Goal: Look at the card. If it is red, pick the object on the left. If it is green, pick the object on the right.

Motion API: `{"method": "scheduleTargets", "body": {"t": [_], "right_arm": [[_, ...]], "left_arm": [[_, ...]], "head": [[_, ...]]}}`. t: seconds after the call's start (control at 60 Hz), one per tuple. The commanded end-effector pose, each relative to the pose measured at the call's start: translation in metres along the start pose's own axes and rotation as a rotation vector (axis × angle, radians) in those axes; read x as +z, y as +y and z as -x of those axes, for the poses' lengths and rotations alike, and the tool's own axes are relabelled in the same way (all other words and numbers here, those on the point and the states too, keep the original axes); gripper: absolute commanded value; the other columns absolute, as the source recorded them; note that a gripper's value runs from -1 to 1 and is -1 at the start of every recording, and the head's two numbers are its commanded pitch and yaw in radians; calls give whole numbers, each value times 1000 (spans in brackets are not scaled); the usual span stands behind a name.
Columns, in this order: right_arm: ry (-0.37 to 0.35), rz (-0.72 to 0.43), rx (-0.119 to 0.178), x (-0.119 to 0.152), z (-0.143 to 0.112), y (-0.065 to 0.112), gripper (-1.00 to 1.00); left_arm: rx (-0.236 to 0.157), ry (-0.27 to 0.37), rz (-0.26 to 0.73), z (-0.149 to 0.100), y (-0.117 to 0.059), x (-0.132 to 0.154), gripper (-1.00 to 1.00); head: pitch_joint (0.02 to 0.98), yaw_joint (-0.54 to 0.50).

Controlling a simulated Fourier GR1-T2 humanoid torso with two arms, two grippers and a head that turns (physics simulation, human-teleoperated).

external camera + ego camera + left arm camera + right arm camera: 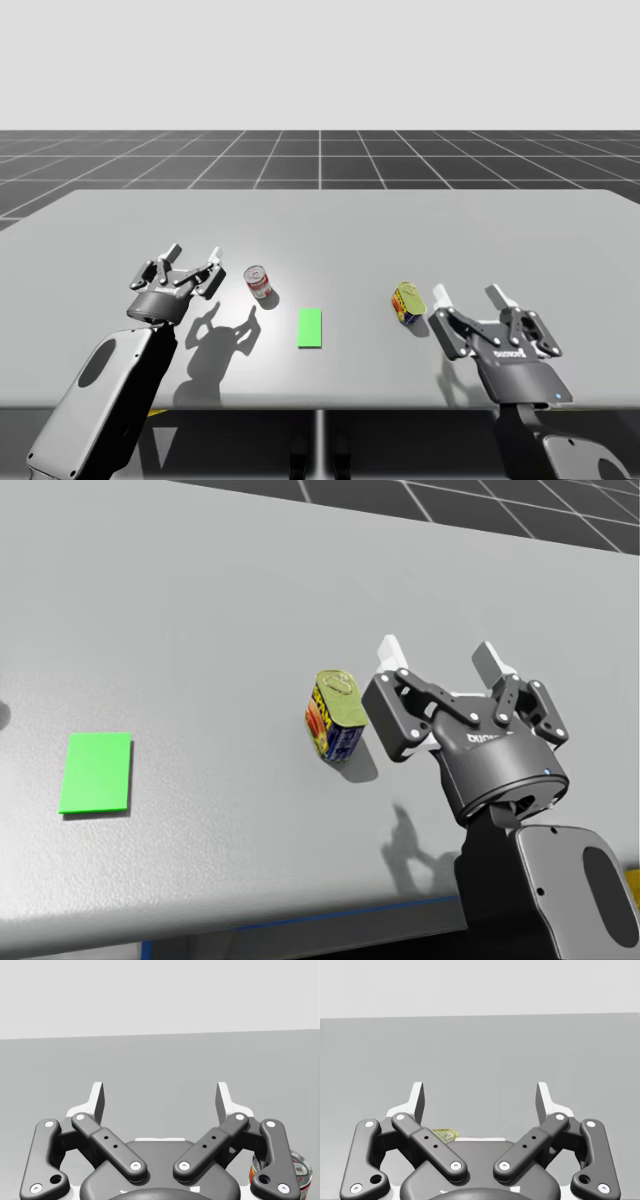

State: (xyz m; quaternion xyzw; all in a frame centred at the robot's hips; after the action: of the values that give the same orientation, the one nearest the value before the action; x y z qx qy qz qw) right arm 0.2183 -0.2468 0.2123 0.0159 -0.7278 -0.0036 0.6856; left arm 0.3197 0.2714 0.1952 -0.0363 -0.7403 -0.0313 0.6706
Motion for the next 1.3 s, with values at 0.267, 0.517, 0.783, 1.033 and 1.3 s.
{"method": "scheduleTargets", "body": {"t": [0.267, 0.517, 0.783, 1.033, 1.3], "right_arm": [[134, -81, -86, 38, 50, 18, -1000], [177, -101, -65, 31, 72, 27, -1000], [199, -80, -28, 8, 81, 31, -1000], [244, -72, -28, -14, 86, 30, -1000], [278, -89, -39, -34, 88, 32, -1000]], "left_arm": [[-4, -1, -4, 1, 0, 0, -1000], [-9, 1, -3, 2, -1, -1, -1000], [-9, 1, -2, 3, -1, -1, -1000], [-9, 1, -2, 3, -1, -1, -1000], [-9, 3, 0, 2, -1, -1, -1000]], "head": [[862, -321], [869, -317], [873, -318], [877, -314], [878, -312]]}}
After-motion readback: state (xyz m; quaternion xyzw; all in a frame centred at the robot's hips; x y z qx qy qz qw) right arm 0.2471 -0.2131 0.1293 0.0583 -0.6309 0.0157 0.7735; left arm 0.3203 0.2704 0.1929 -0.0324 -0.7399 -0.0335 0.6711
